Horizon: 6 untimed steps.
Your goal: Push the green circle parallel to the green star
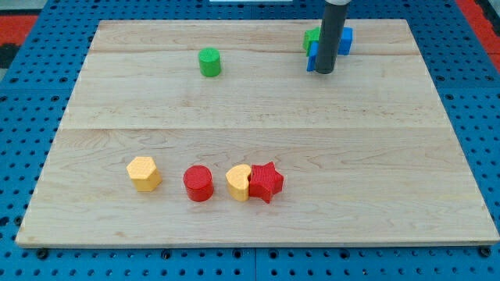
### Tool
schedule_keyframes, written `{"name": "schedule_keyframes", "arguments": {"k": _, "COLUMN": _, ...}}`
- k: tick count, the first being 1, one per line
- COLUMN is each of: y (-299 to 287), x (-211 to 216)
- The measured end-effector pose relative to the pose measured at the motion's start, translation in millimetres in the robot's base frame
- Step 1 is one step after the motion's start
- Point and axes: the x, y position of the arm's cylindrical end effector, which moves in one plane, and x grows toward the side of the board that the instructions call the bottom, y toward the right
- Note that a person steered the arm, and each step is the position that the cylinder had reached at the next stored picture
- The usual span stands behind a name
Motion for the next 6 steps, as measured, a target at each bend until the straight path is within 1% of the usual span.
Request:
{"name": "schedule_keyframes", "arguments": {"k": 1, "y": -21.9, "x": 33.2}}
{"name": "schedule_keyframes", "arguments": {"k": 2, "y": -116.0, "x": 42.0}}
{"name": "schedule_keyframes", "arguments": {"k": 3, "y": -195.5, "x": 36.2}}
{"name": "schedule_keyframes", "arguments": {"k": 4, "y": -202.8, "x": 6.9}}
{"name": "schedule_keyframes", "arguments": {"k": 5, "y": -195.4, "x": -19.4}}
{"name": "schedule_keyframes", "arguments": {"k": 6, "y": -170.8, "x": -31.8}}
